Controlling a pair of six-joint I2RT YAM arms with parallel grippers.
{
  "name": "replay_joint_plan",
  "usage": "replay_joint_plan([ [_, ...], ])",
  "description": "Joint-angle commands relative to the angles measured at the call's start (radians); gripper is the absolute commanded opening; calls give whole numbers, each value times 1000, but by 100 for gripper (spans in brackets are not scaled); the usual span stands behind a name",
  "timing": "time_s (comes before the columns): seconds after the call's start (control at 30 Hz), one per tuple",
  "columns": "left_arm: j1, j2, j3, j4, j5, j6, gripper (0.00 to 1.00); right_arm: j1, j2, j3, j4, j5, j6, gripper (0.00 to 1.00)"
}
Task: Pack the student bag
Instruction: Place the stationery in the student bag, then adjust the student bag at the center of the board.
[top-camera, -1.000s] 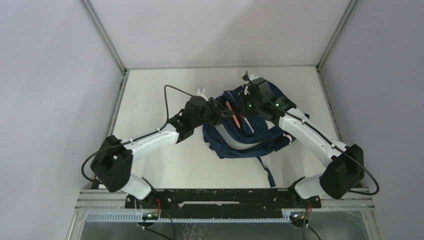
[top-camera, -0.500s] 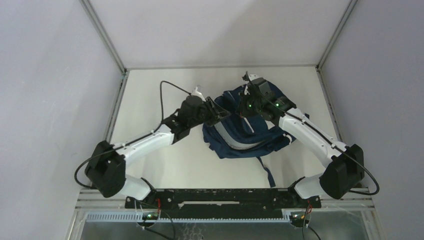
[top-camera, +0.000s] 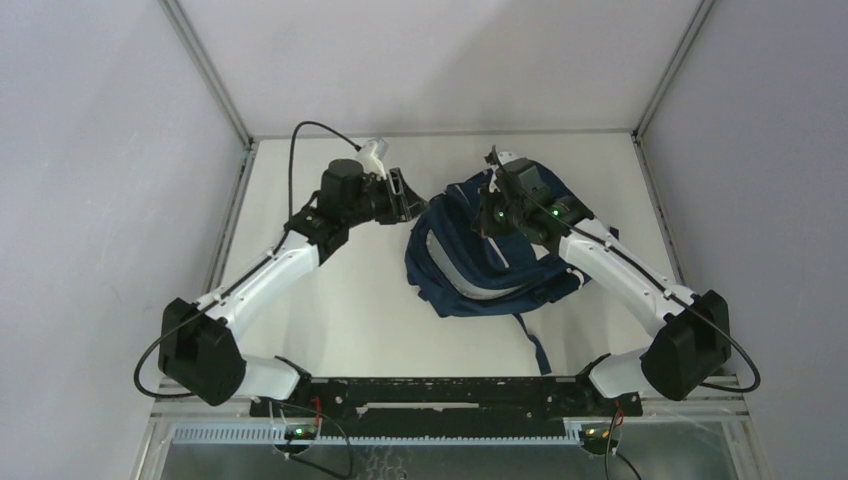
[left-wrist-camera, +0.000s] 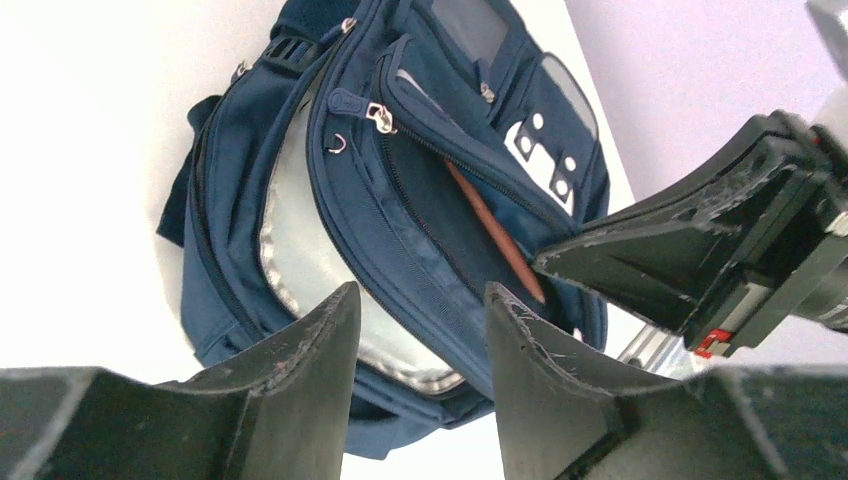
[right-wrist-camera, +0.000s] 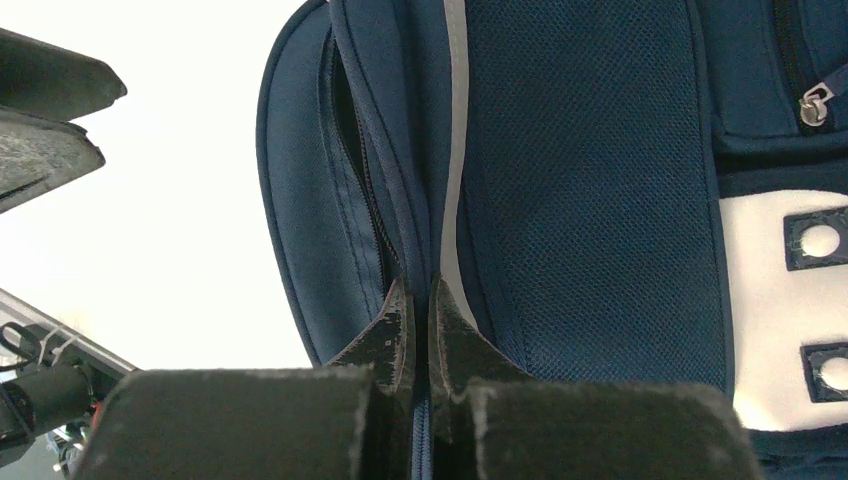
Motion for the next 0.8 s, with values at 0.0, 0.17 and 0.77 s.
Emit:
replay_joint_plan([
  [0.0,-3,-6,47,-27,27,116,53,10,-67,-7,62,-70,-7,0],
  [0.17,-2,-2,34,-32,-11,142,55,44,-68,-20,74,-178,-69,16],
  [0.77,-6,65,105,-144,-71,168,63,-376,-407,-414,67,-105,83,68],
])
